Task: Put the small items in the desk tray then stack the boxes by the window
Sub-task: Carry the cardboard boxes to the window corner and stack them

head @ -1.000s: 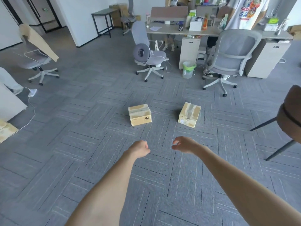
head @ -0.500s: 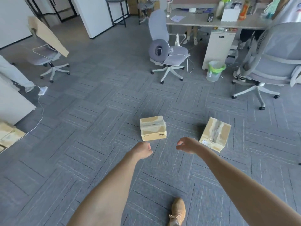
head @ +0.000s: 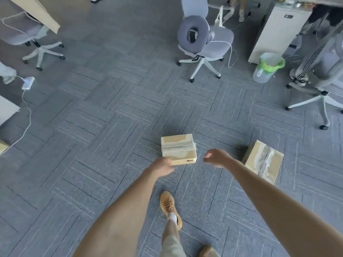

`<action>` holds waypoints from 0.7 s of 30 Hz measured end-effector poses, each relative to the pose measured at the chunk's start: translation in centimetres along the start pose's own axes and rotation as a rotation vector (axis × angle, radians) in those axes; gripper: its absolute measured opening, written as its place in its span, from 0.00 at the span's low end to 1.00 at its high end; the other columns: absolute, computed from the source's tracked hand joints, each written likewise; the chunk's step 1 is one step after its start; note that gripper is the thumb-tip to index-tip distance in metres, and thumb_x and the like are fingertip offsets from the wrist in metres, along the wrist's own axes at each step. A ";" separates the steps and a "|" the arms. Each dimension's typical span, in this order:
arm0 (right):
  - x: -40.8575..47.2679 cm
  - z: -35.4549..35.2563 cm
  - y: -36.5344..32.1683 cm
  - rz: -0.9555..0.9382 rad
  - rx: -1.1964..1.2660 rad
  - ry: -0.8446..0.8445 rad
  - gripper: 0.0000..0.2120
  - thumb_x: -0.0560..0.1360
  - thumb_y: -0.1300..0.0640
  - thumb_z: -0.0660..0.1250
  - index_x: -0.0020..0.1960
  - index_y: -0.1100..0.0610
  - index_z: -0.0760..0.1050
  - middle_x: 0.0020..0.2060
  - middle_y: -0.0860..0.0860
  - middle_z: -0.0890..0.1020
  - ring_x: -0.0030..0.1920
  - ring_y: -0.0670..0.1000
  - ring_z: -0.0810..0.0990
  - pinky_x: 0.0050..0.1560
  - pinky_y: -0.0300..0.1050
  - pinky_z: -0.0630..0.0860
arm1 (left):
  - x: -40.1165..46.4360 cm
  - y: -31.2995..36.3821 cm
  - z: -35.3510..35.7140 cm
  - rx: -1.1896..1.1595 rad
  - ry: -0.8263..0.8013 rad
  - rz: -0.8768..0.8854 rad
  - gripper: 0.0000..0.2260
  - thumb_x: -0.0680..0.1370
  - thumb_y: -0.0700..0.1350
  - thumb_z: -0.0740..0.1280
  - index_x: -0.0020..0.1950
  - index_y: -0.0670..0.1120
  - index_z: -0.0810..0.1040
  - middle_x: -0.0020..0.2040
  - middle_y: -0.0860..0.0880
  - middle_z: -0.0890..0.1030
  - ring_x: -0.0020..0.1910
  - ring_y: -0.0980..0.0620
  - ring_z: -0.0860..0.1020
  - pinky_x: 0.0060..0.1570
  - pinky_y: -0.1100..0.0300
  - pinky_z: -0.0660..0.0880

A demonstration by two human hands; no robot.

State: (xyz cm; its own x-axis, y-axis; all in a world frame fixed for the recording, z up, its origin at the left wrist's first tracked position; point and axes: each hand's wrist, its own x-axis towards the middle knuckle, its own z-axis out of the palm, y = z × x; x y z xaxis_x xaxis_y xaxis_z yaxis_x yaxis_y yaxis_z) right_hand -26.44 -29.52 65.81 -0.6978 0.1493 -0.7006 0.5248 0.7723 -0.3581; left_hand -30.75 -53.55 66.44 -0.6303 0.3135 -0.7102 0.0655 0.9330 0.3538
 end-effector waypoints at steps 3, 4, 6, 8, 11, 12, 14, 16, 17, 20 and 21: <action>6.1 -0.2 -0.4 0.088 0.083 0.017 0.13 0.79 0.50 0.67 0.61 0.54 0.80 0.60 0.53 0.83 0.60 0.54 0.80 0.60 0.49 0.76 | 6.9 -1.7 -2.0 -0.021 -0.026 0.005 0.12 0.80 0.48 0.65 0.58 0.42 0.80 0.56 0.45 0.83 0.53 0.46 0.80 0.52 0.55 0.76; 8.1 0.1 -0.5 0.109 0.100 0.008 0.13 0.79 0.50 0.68 0.61 0.54 0.80 0.60 0.53 0.83 0.60 0.54 0.80 0.60 0.49 0.76 | 9.1 -2.5 -2.4 -0.026 -0.039 -0.002 0.11 0.80 0.48 0.65 0.57 0.43 0.80 0.55 0.45 0.83 0.53 0.47 0.80 0.53 0.54 0.76; 12.0 1.0 -0.3 0.139 0.125 -0.029 0.14 0.79 0.51 0.67 0.63 0.54 0.79 0.61 0.53 0.83 0.61 0.54 0.80 0.60 0.48 0.75 | 13.2 -4.2 -2.7 -0.022 -0.072 -0.014 0.08 0.80 0.48 0.64 0.52 0.45 0.78 0.51 0.47 0.81 0.55 0.45 0.80 0.54 0.53 0.76; 15.8 2.2 0.3 0.180 0.153 -0.072 0.16 0.79 0.51 0.67 0.65 0.55 0.78 0.63 0.53 0.82 0.63 0.54 0.79 0.63 0.50 0.76 | 17.4 -5.8 -2.6 -0.038 -0.104 -0.052 0.10 0.79 0.49 0.65 0.56 0.46 0.78 0.55 0.47 0.81 0.56 0.45 0.80 0.55 0.54 0.76; 21.8 4.1 2.1 0.259 0.236 -0.088 0.19 0.79 0.50 0.69 0.68 0.55 0.77 0.65 0.54 0.80 0.64 0.56 0.79 0.66 0.55 0.75 | 23.9 -7.9 -1.2 -0.044 -0.127 -0.086 0.16 0.80 0.49 0.66 0.66 0.44 0.76 0.61 0.44 0.80 0.56 0.46 0.80 0.55 0.55 0.75; 23.8 4.9 2.8 0.283 0.263 -0.092 0.20 0.79 0.51 0.69 0.68 0.56 0.76 0.66 0.55 0.79 0.64 0.57 0.79 0.66 0.56 0.76 | 25.9 -8.7 -0.4 -0.032 -0.136 -0.097 0.17 0.80 0.49 0.66 0.67 0.44 0.75 0.63 0.44 0.79 0.58 0.45 0.79 0.56 0.56 0.74; 28.1 6.7 4.4 0.309 0.297 -0.090 0.20 0.79 0.52 0.70 0.69 0.56 0.76 0.66 0.56 0.79 0.62 0.57 0.80 0.65 0.56 0.77 | 30.1 -10.3 1.7 -0.042 -0.134 -0.121 0.20 0.80 0.50 0.67 0.69 0.43 0.74 0.66 0.45 0.78 0.62 0.45 0.78 0.58 0.56 0.73; 32.7 9.3 6.6 0.327 0.308 -0.103 0.21 0.78 0.52 0.70 0.69 0.57 0.75 0.66 0.57 0.79 0.57 0.56 0.81 0.62 0.54 0.79 | 34.7 -12.4 5.0 -0.069 -0.130 -0.165 0.21 0.79 0.50 0.68 0.70 0.43 0.73 0.66 0.44 0.78 0.61 0.45 0.78 0.59 0.55 0.74; 34.5 10.3 7.6 0.322 0.309 -0.099 0.22 0.78 0.52 0.70 0.70 0.57 0.74 0.66 0.56 0.78 0.53 0.54 0.81 0.59 0.51 0.80 | 36.4 -13.2 6.3 -0.084 -0.126 -0.184 0.22 0.79 0.51 0.68 0.70 0.43 0.73 0.66 0.44 0.78 0.61 0.45 0.78 0.59 0.54 0.74; 40.0 14.2 11.3 0.312 0.321 -0.081 0.24 0.77 0.54 0.71 0.71 0.58 0.73 0.67 0.55 0.78 0.51 0.55 0.82 0.55 0.49 0.80 | 41.9 -15.7 11.3 -0.135 -0.119 -0.243 0.24 0.77 0.51 0.69 0.71 0.44 0.73 0.66 0.44 0.77 0.59 0.46 0.78 0.57 0.54 0.75; 42.0 15.6 12.7 0.316 0.340 -0.087 0.24 0.77 0.54 0.72 0.71 0.58 0.73 0.67 0.56 0.78 0.53 0.56 0.83 0.56 0.52 0.81 | 43.7 -16.5 13.2 -0.153 -0.117 -0.262 0.24 0.77 0.51 0.69 0.71 0.44 0.72 0.66 0.44 0.77 0.59 0.46 0.78 0.56 0.55 0.75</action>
State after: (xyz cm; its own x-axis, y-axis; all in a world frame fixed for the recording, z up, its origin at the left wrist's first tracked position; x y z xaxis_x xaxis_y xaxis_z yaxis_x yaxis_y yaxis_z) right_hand -41.47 -23.10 22.24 -0.4422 0.2810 -0.8517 0.8449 0.4493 -0.2904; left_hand -49.21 -52.94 21.50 -0.5162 0.0930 -0.8514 -0.2096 0.9501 0.2308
